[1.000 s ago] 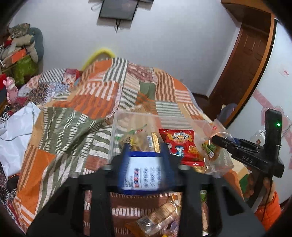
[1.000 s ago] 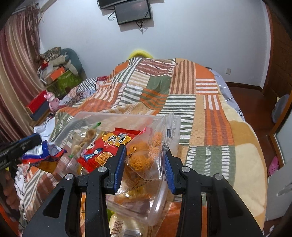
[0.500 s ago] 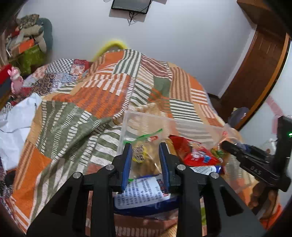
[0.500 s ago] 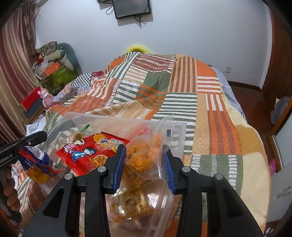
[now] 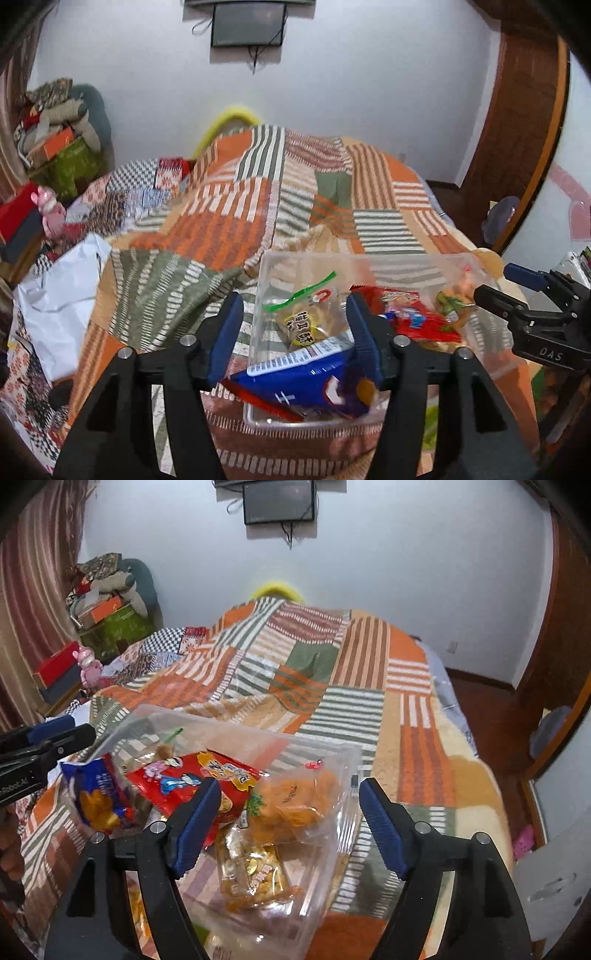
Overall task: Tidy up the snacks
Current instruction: 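Lower both bags into the clear box and open both grippers, then grasp the yellow chip bag with the left gripper while the right grasps the green bag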
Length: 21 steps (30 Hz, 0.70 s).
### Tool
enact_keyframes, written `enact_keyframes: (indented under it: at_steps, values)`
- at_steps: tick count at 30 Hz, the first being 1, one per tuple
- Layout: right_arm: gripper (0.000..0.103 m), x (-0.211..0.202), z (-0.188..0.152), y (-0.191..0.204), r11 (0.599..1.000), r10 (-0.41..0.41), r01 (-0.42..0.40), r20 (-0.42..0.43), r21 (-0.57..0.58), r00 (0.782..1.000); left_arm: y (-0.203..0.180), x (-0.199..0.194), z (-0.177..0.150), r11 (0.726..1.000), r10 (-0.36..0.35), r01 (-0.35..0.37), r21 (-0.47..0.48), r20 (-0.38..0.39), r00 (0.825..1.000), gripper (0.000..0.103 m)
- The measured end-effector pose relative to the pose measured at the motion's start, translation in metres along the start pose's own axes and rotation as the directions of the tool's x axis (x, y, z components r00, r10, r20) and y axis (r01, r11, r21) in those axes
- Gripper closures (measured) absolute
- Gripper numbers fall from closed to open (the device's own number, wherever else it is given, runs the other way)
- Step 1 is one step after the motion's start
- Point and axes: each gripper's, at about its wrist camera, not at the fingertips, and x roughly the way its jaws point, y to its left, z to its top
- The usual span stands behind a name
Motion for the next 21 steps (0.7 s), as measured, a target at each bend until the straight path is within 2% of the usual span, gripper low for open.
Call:
enact_keyframes:
  at_steps: [5,7,13,21]
  values:
    - [0.028,-0.033,-0.002,0.002,1.000,0.020,-0.020,0.047,-0.002,0.999,-0.002,-0.033,-0.003,1.000,-0.023,0.023,0.009,0.030,0.999,0.035]
    - [0.024,-0.048,-0.007,0.005,1.000,0.027,-0.026,0.069,-0.007,0.997,-0.002,-0.044,-0.006,0.999,-0.035,0.035,0.004,0.032,0.999,0.030]
    - [0.020,-0.083,-0.025,0.015,0.999,0.052,-0.050,0.113,-0.022,0.992,-0.004,-0.078,-0.032,0.999,-0.040,0.040,0.019,0.021,0.999,0.020]
    - [0.020,-0.104,-0.066,0.028,0.995,0.102,-0.101,0.078,-0.021,0.992,-0.017,-0.104,-0.082,0.997,-0.052,0.055,0.059,-0.046,0.998,0.017]
